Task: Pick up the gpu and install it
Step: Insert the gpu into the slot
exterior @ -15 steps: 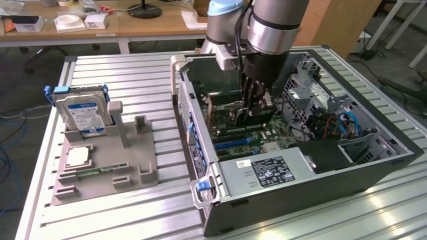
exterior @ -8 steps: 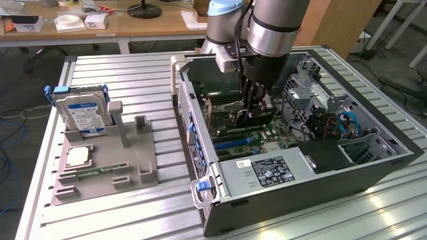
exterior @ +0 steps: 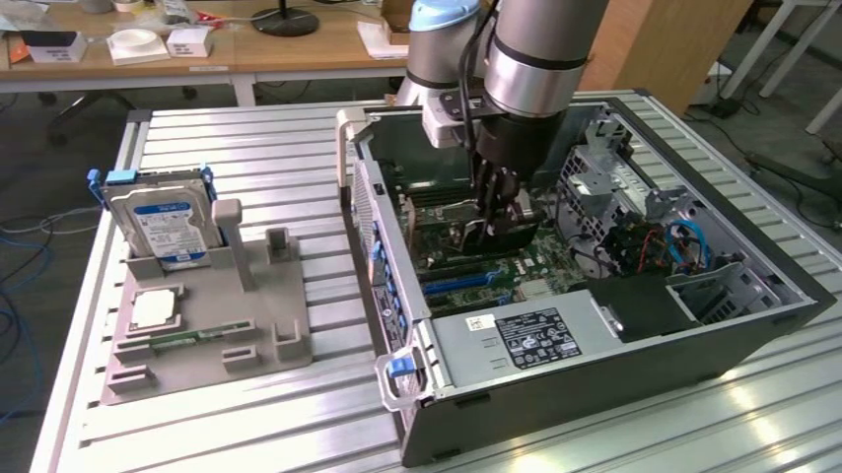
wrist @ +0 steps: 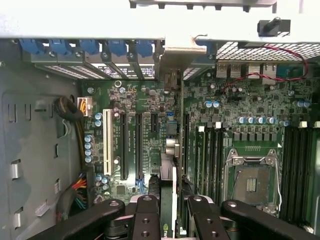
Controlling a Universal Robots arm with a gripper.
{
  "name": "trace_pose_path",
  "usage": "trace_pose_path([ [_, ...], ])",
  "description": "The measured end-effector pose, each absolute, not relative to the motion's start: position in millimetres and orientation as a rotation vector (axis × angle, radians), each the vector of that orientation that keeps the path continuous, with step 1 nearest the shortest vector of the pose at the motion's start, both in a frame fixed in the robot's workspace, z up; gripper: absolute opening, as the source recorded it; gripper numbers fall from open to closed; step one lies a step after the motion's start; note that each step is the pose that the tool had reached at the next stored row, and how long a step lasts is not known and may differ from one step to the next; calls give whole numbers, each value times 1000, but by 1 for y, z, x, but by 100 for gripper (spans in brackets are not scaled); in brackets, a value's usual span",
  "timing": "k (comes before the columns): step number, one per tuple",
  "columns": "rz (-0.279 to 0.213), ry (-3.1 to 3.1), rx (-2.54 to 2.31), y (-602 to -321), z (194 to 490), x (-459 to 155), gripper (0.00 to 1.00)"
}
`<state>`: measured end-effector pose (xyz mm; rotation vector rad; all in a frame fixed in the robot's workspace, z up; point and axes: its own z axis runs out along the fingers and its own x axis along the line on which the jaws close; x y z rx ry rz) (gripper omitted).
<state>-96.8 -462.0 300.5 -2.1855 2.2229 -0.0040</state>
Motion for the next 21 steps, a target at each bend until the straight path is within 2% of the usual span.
trace_pose_path([
  [21,-15,2227,-2191,-462,271,-101,26],
])
